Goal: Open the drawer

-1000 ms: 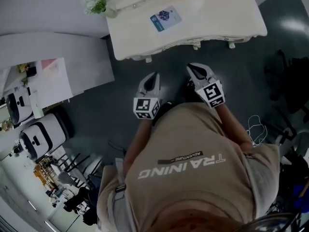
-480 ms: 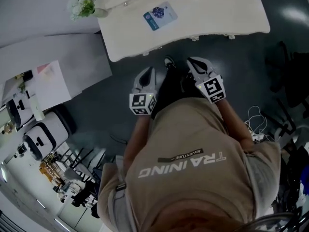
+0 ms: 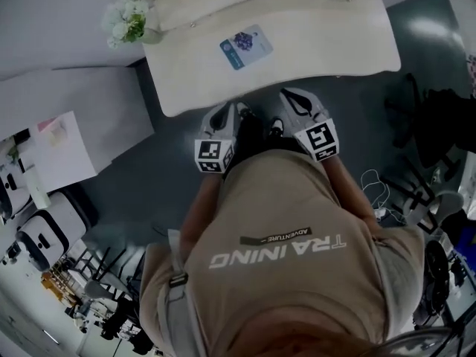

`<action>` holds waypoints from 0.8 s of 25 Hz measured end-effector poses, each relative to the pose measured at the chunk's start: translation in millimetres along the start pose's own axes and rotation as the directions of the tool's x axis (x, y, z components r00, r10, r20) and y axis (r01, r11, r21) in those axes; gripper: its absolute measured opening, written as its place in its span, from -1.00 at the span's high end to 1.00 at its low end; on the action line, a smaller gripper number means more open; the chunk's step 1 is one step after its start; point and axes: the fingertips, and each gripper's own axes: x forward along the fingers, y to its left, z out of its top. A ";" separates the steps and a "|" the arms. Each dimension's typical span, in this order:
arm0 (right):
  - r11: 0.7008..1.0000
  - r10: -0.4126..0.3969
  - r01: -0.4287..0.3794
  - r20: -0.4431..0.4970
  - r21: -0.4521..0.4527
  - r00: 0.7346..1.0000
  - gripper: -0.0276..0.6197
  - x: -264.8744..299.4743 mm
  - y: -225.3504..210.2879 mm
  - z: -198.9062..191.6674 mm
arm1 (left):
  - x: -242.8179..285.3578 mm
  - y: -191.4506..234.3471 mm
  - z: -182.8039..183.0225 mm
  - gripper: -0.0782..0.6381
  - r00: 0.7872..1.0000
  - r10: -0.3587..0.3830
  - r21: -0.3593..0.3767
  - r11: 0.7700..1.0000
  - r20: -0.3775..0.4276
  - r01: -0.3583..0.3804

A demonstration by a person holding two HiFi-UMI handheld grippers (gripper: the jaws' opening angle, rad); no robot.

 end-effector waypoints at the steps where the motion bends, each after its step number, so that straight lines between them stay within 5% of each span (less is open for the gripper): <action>1: 1.000 -0.010 0.010 -0.008 0.009 1.000 0.91 4.1 0.4 3.0 | 0.8 5.3 -1.4 0.76 1.000 -0.009 0.000 1.000 -0.008 0.009; 11: 0.996 -0.090 0.091 -0.065 0.003 0.994 0.91 18.4 -15.8 15.2 | 28.1 31.1 -28.6 0.76 0.989 -0.109 -0.003 0.994 -0.100 0.109; 15: 1.000 -0.006 0.006 -0.062 -0.007 0.998 0.91 31.2 -12.2 15.4 | 28.6 20.3 -28.4 0.76 0.991 -0.082 -0.021 0.997 -0.110 0.080; 20: 0.994 0.101 -0.101 0.006 -0.035 0.995 0.91 46.2 -31.5 33.4 | 34.9 9.8 -52.3 0.76 0.975 -0.010 -0.070 0.998 -0.221 -0.006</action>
